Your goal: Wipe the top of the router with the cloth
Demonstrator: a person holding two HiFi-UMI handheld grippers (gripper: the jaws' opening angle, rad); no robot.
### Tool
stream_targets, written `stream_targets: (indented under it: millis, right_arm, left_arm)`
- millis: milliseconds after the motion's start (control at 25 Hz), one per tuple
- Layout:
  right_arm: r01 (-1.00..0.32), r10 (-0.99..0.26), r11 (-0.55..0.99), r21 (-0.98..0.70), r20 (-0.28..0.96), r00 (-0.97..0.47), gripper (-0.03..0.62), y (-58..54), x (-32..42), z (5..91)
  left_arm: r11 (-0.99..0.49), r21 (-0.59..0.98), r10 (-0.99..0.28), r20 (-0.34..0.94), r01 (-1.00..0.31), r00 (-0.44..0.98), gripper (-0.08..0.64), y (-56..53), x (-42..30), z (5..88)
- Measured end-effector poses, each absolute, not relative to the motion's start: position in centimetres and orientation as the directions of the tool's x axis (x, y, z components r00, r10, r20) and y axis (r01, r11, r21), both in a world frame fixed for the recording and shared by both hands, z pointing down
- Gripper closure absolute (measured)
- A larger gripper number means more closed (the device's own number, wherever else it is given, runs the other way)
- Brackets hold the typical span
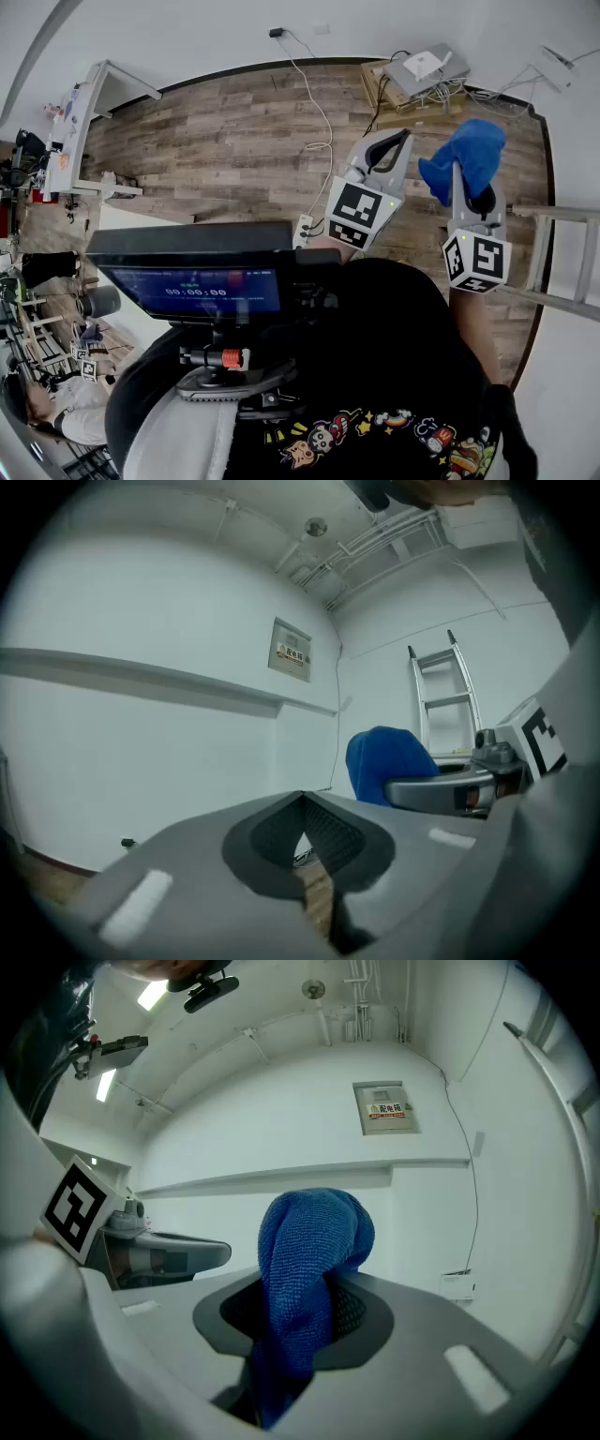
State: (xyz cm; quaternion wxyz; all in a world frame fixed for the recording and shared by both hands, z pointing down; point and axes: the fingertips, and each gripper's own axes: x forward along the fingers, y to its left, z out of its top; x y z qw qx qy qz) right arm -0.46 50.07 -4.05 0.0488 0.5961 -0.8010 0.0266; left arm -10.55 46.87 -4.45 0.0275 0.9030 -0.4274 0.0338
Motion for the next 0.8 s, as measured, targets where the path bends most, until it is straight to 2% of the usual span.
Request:
stream_targets:
  millis: [800]
  right_arm:
    - [-0.969, -0.961, 0.248, -0.007, 0.127, -0.247, 0.459, 47.6, -4.2, -2.8]
  left_arm:
    - [-0.685, 0.084, -0.716, 0.106, -0.724, 0.690, 0.560, 43.4, -13.6, -3.1]
